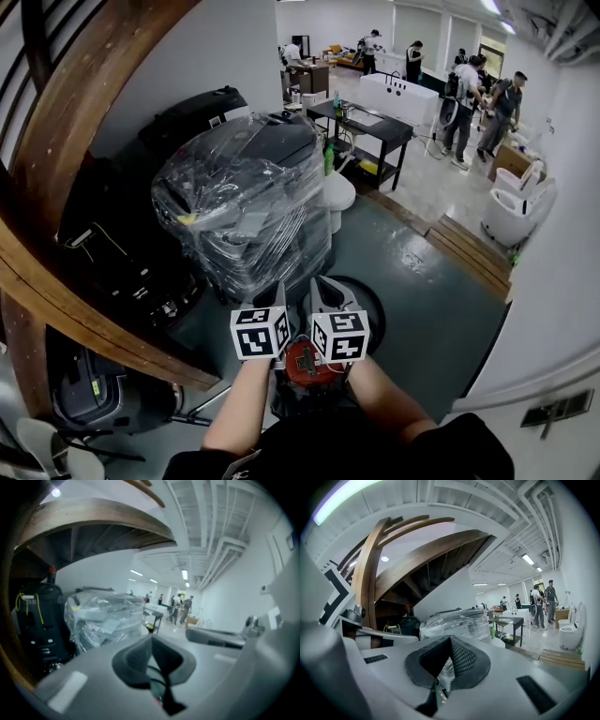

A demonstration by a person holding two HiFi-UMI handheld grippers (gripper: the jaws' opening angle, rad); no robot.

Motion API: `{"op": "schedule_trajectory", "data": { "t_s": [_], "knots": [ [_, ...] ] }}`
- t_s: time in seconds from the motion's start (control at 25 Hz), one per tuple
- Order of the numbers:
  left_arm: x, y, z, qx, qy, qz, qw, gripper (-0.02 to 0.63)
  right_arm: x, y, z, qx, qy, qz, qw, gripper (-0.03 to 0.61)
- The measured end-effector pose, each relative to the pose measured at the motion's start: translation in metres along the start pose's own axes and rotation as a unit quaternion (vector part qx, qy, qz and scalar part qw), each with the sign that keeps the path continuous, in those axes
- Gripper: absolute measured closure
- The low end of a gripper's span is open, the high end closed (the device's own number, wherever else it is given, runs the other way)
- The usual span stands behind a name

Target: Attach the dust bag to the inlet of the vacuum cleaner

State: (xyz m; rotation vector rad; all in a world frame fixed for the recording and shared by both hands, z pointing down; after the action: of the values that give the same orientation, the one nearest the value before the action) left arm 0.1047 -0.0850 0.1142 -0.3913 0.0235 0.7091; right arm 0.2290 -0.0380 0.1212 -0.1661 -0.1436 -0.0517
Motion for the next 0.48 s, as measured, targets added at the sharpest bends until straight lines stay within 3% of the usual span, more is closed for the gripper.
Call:
{"op": "schedule_trajectory", "data": {
  "t_s": [0.48],
  "knots": [
    [0.014,-0.013,0.003,-0.003,0.003,0.002,1.0,0.615,0.02,0.003,0.003,-0.005,-0.003,0.001,1.0,0.58]
  ]
}}
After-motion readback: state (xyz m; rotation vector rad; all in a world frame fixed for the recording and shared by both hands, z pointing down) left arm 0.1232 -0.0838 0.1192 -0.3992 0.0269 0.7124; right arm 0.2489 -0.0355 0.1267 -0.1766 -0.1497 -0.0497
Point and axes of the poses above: the fingertips, and each gripper's own axes: y backward along the fingers, x to its right, z out of its underside, the point moved 7 cm from there along y, backward along the fingers, and after that the axes turned 1 degree about z, right-handed, at the moved point
